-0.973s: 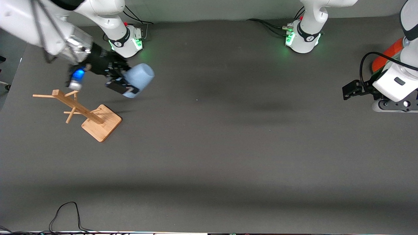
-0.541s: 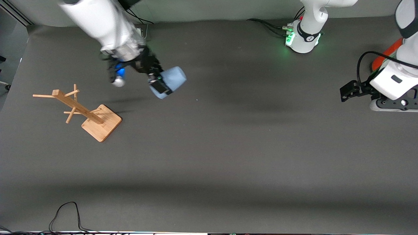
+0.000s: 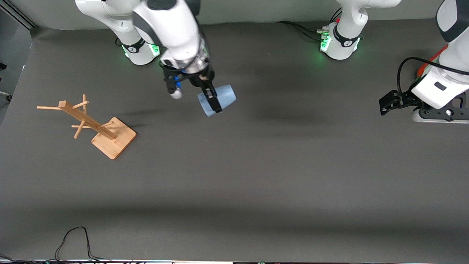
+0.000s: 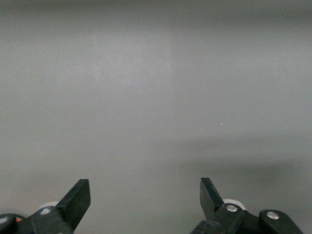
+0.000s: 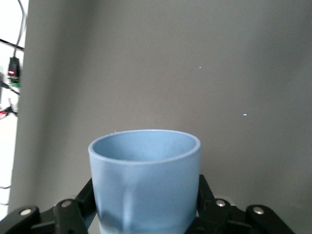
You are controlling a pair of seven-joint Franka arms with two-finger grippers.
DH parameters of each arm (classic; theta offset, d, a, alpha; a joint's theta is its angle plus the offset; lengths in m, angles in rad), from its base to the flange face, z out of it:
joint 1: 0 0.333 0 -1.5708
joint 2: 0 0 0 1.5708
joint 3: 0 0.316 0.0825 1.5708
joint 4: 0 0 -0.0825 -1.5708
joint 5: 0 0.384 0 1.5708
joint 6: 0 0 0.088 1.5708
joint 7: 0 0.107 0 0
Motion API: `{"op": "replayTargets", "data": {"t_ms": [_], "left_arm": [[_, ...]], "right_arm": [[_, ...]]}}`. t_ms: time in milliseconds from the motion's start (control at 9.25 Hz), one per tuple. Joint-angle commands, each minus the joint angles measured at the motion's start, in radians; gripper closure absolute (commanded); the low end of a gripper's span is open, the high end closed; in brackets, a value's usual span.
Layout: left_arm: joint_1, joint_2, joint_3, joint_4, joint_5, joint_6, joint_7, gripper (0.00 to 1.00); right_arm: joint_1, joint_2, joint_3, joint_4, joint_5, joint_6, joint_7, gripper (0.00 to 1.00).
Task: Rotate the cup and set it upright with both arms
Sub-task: 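Lower the blue cup onto the table with the right gripper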
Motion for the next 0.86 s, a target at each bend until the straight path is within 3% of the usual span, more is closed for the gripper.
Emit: {"op": "replayTargets", "data": {"t_ms": [0, 541, 757], "left_arm": [[-0.005, -0.017, 0.005, -0.01, 0.0, -0.005, 0.014, 0.0], [-0.005, -0.004, 0.005, 0.001, -0.002, -0.017, 0.0, 0.0], [-0.01, -0.001, 0.005, 0.004, -0.003, -0.034, -0.006, 0.0]], "right_arm": [[0.086, 0.138, 0.005, 0.037, -0.196, 0.002, 0.169, 0.37], [0.197, 0.416, 0.005, 0.04, -0.525, 0.002, 0.572, 0.37], [0.232, 0.51, 0.005, 0.046, -0.6, 0.002, 0.676, 0.32]]}}
